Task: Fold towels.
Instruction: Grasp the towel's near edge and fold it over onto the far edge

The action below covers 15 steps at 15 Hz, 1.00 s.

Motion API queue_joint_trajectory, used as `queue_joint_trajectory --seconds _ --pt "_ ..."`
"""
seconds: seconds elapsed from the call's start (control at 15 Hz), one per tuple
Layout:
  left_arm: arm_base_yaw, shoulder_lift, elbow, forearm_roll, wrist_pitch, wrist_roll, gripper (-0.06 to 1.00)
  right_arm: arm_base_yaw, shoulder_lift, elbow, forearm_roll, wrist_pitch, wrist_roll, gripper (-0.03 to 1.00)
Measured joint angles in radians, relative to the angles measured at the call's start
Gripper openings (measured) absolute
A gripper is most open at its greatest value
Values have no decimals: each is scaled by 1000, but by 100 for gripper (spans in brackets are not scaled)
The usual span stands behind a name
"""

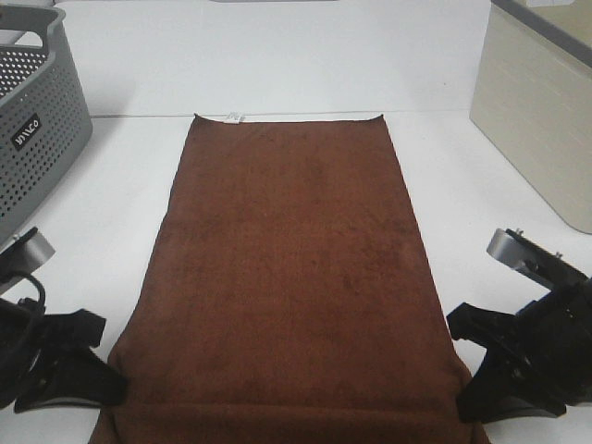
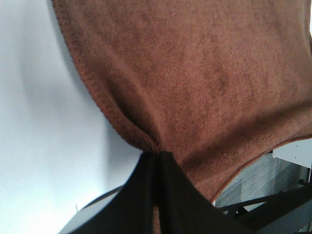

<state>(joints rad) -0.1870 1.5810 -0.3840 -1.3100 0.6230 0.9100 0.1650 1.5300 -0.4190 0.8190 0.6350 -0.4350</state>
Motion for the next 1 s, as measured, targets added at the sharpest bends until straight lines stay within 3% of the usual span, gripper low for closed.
queue_joint_trajectory --seconds 0.4,0.53,0.8,1.0 --pt "0 -9 12 -11 3 -34 1 0 -40 -12 -2 2 0 0" --pt "0 -6 -71 30 -4 -126 1 0 -35 -120 -8 1 0 0" --pt "0 79 -334 208 -18 -333 1 0 81 -374 -19 0 0 0" --pt "0 214 -562 285 -20 -414 1 0 226 -581 -40 10 9 0"
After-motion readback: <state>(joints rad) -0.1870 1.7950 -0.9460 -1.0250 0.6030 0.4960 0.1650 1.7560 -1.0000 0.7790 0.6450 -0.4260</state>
